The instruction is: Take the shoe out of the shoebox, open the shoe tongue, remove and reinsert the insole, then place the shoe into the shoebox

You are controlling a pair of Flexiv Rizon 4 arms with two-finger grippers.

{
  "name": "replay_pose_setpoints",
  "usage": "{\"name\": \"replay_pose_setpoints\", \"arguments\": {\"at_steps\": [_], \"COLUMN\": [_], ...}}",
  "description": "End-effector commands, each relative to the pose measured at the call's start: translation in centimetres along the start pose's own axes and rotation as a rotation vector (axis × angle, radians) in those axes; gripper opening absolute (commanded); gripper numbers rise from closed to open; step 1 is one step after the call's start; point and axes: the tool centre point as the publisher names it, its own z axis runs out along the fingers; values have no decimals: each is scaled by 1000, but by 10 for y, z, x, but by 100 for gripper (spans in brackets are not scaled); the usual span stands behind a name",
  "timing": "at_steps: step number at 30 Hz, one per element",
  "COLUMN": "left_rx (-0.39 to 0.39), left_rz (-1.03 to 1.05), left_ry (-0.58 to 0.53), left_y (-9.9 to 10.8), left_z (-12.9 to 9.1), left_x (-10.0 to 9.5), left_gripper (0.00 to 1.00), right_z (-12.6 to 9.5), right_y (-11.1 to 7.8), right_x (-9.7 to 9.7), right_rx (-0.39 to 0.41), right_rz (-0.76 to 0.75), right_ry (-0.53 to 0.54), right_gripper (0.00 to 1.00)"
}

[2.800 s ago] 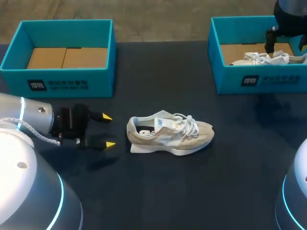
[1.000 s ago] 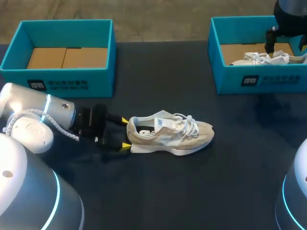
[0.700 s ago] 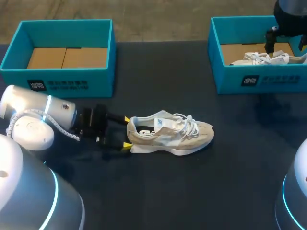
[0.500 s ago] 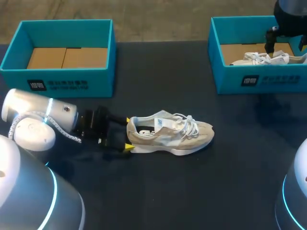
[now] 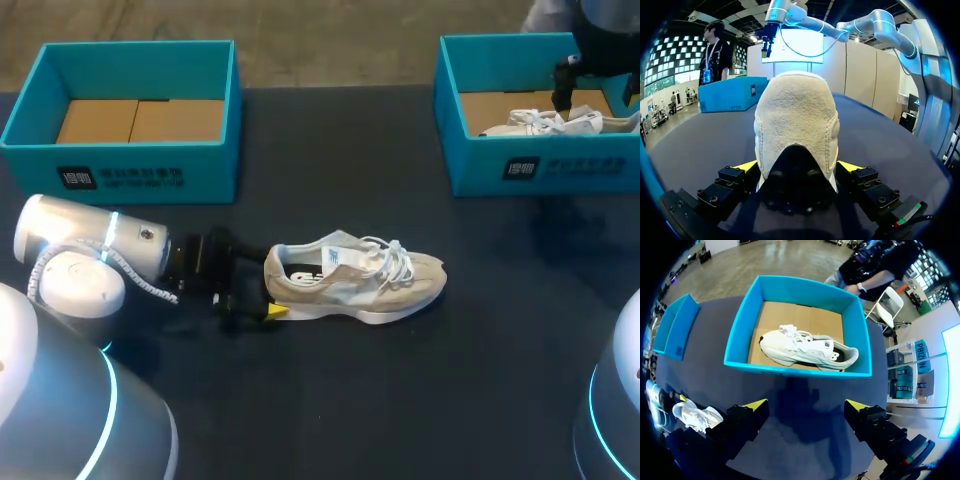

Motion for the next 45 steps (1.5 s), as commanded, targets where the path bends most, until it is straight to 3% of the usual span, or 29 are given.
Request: {"name": "replay_pose_setpoints", "arguments": {"at_steps": [1,22,23,25,26,29,32,45], "left_rx": [-2,-10,-11,-13,-14,-19,-21,-28], "left_rz": [0,7,7,7,8,12,14,23], "left_ry": [-3,-11,-7,-4,-3,2,4,16], "left_y": [4,1,1,1,1,1,1,1], "left_z": [8,11,11,11,10,9,8,8], "left_x": [0,-8,-8,-8,-9,-9,-9,-8], "left_gripper": [100,100,96,56,43,28,1,0], "right_z": [0,0,0,0,0,0,0,0], "right_y": [-1,-1,-1,-1,-1,-1,-1,-1], "right_x": [0,0,0,0,0,0,0,0], "right_rx": [-2,-2,-2,-2,-2,-2,-2,-2], "right_rz": [1,1,1,1,1,1,1,1], "right_ry": [-1,-1,-1,-1,-1,-1,-1,-1], "right_gripper": [100,100,100,100,100,100,100,100]}}
